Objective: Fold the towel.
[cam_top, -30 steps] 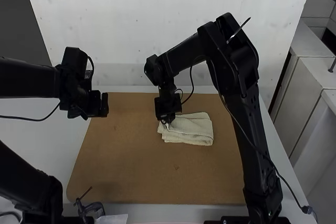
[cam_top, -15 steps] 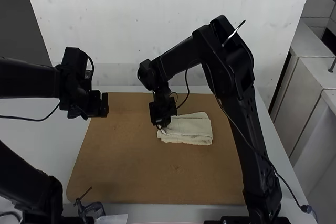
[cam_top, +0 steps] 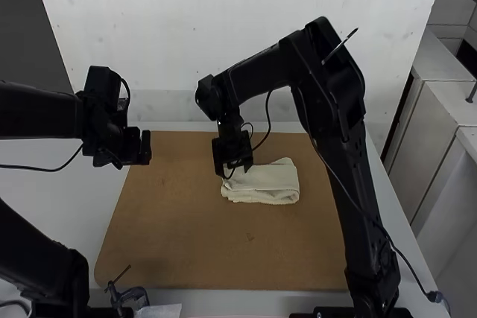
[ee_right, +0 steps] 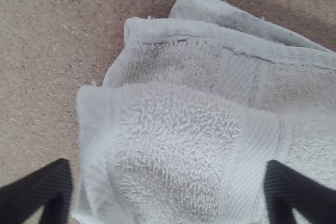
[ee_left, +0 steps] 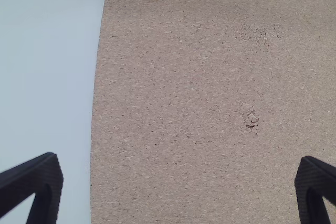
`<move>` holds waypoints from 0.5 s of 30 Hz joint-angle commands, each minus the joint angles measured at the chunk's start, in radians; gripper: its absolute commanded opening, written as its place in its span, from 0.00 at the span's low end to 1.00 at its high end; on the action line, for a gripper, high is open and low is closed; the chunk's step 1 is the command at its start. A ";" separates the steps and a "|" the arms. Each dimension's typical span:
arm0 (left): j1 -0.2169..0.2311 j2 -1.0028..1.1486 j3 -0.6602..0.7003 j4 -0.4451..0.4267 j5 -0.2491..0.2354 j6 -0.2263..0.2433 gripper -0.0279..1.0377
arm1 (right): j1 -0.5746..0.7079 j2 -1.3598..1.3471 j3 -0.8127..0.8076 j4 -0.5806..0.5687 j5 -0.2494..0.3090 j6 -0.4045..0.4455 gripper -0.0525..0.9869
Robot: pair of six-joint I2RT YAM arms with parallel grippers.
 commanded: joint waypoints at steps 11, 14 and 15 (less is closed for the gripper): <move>0.018 -0.192 0.020 -0.044 0.012 0.025 0.96 | -0.192 -0.459 -0.217 0.019 0.017 -0.018 0.97; 0.023 -0.229 0.010 -0.050 0.012 0.025 0.96 | -0.251 -0.594 -0.352 0.093 0.020 -0.044 0.97; 0.023 -0.246 0.007 -0.052 0.011 0.025 0.96 | -0.278 -0.640 -0.394 0.112 0.017 -0.052 0.97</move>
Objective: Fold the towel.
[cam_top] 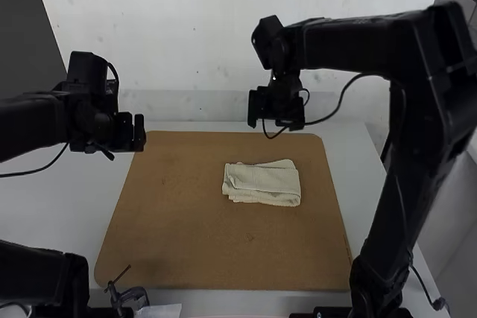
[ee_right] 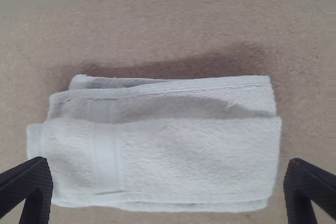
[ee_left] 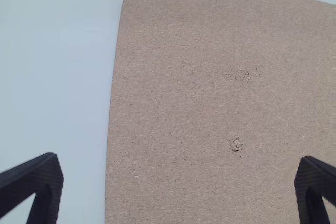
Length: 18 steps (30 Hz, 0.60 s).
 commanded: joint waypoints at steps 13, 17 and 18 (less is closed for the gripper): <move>-0.029 -0.266 -0.092 -0.045 -0.004 -0.023 0.96 | -0.219 -0.770 -0.568 0.154 0.090 -0.094 0.97; -0.055 -0.358 -0.109 -0.101 -0.010 -0.037 0.95 | -0.219 -0.908 -0.620 0.126 0.178 -0.127 0.97; -0.060 -0.372 -0.114 -0.105 -0.013 -0.043 0.95 | -0.219 -0.940 -0.632 0.126 0.206 -0.143 0.97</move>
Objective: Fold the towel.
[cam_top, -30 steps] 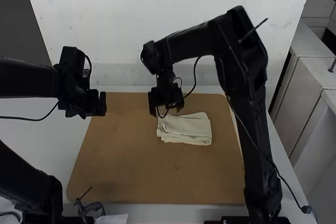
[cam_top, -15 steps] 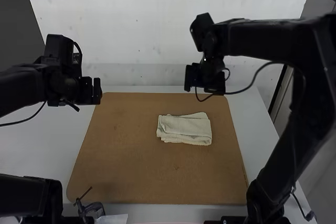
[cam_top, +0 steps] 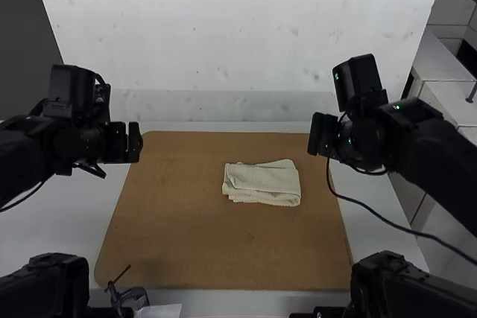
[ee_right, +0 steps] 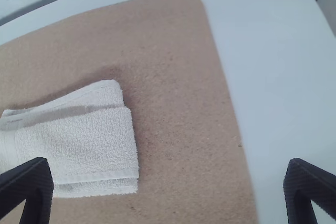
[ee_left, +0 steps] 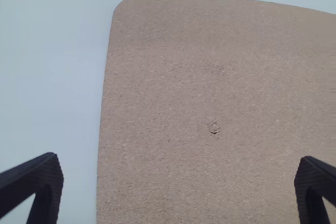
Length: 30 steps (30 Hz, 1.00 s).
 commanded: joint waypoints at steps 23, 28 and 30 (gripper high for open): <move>-0.012 -0.423 -0.076 -0.079 -0.069 -0.072 0.94 | -0.286 -0.774 -0.238 -0.037 0.204 -0.383 0.97; 0.025 -0.529 -0.079 -0.136 -0.089 -0.072 0.94 | -0.289 -0.771 -0.244 -0.060 0.204 -0.385 0.97; 0.045 -0.570 -0.085 -0.148 -0.090 -0.072 0.94 | -0.289 -0.771 -0.247 -0.052 0.204 -0.386 0.97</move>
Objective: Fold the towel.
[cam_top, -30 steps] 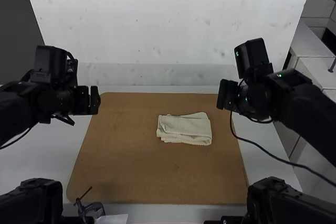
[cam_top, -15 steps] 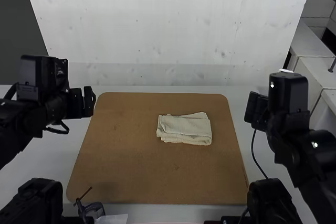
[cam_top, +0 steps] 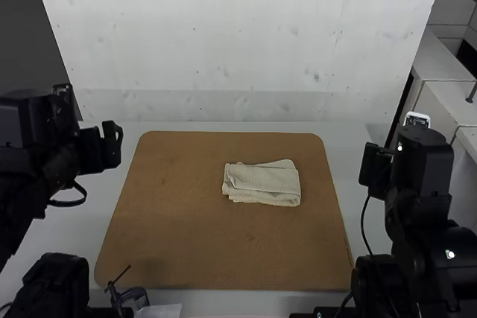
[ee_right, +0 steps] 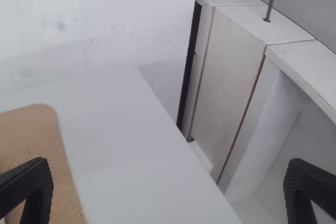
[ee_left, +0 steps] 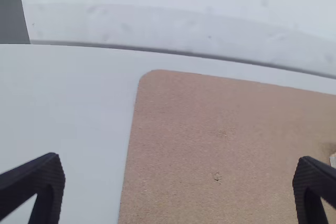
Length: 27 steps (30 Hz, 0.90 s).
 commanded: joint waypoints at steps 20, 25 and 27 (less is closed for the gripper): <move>0.106 -0.264 -0.042 -0.272 -0.006 0.224 0.94 | -0.008 -0.001 0.073 -0.181 -0.027 0.018 0.97; 0.103 -0.264 -0.022 -0.379 0.027 0.212 0.95 | -0.008 0.000 0.091 -0.282 -0.072 0.073 0.97; 0.109 -0.264 -0.019 -0.379 0.024 0.209 0.94 | -0.006 0.000 0.093 -0.325 -0.119 0.109 0.97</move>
